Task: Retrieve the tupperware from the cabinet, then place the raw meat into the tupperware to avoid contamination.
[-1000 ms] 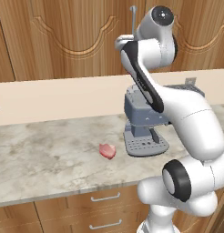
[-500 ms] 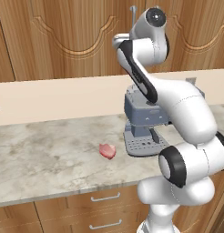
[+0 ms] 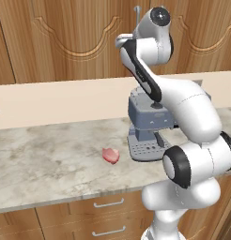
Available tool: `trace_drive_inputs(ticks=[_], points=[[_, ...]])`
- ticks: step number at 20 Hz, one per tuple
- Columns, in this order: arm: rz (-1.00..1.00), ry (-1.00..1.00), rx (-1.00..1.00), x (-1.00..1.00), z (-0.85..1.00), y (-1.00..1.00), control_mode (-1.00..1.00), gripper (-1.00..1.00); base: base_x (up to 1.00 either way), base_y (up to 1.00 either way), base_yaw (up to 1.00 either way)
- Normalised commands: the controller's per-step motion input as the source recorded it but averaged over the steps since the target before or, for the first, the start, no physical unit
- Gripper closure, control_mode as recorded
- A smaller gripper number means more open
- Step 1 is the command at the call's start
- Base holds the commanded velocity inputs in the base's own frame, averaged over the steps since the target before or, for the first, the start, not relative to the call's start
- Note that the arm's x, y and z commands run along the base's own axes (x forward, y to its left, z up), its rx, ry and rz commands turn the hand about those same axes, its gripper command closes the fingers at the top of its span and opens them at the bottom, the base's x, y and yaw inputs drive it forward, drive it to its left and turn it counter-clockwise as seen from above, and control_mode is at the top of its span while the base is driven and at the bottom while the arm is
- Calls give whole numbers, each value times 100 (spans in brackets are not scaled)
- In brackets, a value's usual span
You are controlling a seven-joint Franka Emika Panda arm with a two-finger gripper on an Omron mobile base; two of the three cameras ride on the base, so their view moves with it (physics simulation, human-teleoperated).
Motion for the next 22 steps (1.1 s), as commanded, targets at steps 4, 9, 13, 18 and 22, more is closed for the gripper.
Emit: trace_drive_inputs(ticks=[4, 9, 13, 18, 22], points=[[0, 0, 0, 9, 0, 1, -100, 100, 0, 0, 0], [-2, 0, 0, -2, 0, 1, -100, 100, 0, 0, 0], [-6, 0, 0, -18, -1, 17, -100, 100, 0, 0, 0], [-11, 0, 0, -35, 0, 40, -100, 100, 0, 0, 0], [-7, 2, 0, -66, 0, 38, -100, 100, 0, 0, 0]])
